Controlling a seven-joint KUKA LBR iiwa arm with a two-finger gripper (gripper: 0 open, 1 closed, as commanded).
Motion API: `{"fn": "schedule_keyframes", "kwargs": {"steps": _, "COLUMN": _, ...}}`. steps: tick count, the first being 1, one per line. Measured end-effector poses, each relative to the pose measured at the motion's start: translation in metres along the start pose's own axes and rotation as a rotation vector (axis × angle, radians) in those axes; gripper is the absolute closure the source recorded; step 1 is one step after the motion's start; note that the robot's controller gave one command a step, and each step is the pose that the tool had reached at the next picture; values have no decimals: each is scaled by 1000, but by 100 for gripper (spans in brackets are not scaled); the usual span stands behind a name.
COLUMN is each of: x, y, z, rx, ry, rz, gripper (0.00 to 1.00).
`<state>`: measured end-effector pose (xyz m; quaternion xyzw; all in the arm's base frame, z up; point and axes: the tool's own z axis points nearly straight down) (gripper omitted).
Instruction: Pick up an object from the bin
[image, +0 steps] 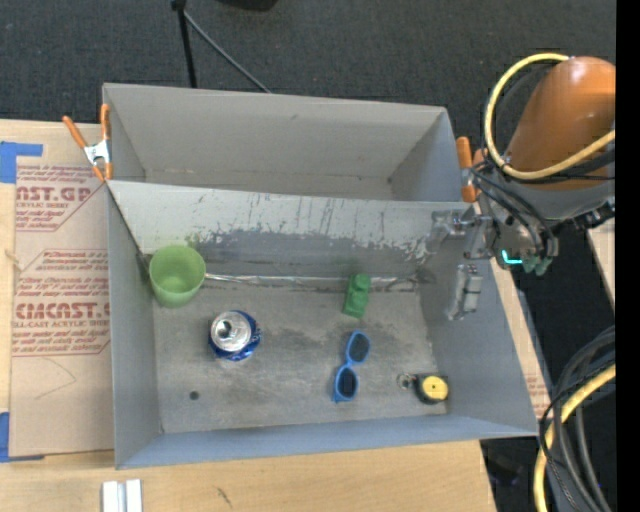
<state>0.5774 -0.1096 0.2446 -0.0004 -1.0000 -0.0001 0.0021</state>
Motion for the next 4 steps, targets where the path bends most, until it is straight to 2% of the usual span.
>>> {"fn": "schedule_keyframes", "kwargs": {"steps": 1, "x": 11, "y": 31, "z": 133, "rx": -1, "ry": 2, "rz": -4, "gripper": 0}}
{"fn": "schedule_keyframes", "kwargs": {"steps": 2, "x": 50, "y": 97, "z": 177, "rx": -3, "ry": 0, "rz": -185, "gripper": 0}}
{"fn": "schedule_keyframes", "kwargs": {"steps": 3, "x": 49, "y": 95, "z": 175, "rx": 0, "ry": -4, "rz": -183, "gripper": 100}}
{"fn": "schedule_keyframes", "kwargs": {"steps": 4, "x": 62, "y": 83, "z": 19, "rx": 2, "ry": -14, "rz": -180, "gripper": 100}}
